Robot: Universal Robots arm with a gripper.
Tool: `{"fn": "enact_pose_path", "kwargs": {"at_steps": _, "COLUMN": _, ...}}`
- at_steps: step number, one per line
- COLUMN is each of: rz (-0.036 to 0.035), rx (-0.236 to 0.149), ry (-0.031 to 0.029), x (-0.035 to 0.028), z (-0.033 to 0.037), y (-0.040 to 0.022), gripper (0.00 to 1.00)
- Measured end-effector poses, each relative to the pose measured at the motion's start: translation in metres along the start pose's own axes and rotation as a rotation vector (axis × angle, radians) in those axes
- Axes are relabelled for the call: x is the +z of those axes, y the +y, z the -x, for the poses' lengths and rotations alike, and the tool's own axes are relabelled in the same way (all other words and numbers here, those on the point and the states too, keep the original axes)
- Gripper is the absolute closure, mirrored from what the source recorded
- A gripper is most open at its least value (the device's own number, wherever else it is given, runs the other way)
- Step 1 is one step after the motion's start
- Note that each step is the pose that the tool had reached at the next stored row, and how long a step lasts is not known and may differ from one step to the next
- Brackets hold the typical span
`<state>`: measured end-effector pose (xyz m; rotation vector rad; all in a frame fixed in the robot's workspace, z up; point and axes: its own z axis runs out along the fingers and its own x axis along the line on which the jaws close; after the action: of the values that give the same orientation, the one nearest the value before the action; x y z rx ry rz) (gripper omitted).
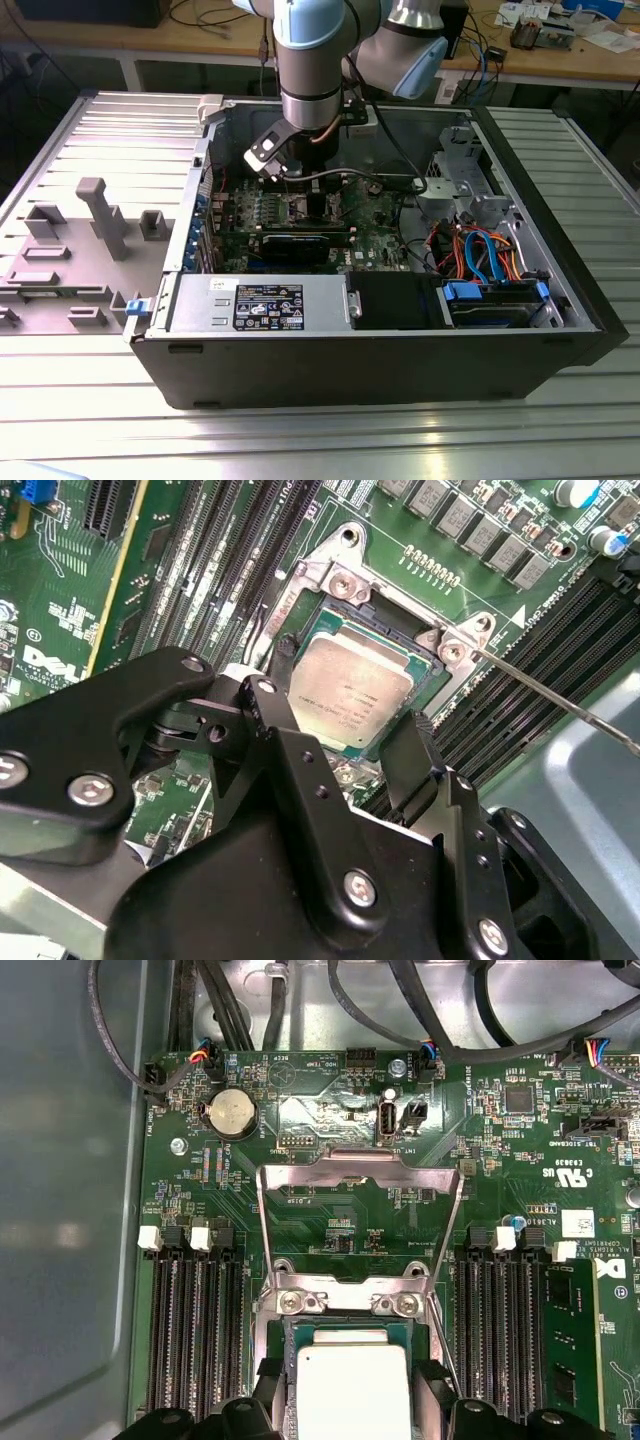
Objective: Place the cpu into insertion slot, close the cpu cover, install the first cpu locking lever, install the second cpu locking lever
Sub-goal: 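Place the cpu into insertion slot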
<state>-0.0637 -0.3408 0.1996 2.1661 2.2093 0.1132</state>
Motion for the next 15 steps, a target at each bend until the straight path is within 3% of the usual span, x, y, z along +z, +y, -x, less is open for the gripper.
{"fn": "enact_pose_path", "kwargs": {"at_steps": 10, "rz": 0.0, "rx": 0.003, "ry": 0.0001, "x": -0.0001, "z": -0.0023, "y": -0.0011, "gripper": 0.38}}
{"fn": "enact_pose_path", "kwargs": {"at_steps": 15, "rz": 0.0001, "rx": 0.003, "ry": 0.0008, "x": -0.0096, "z": -0.0024, "y": -0.0002, "gripper": 0.38}}
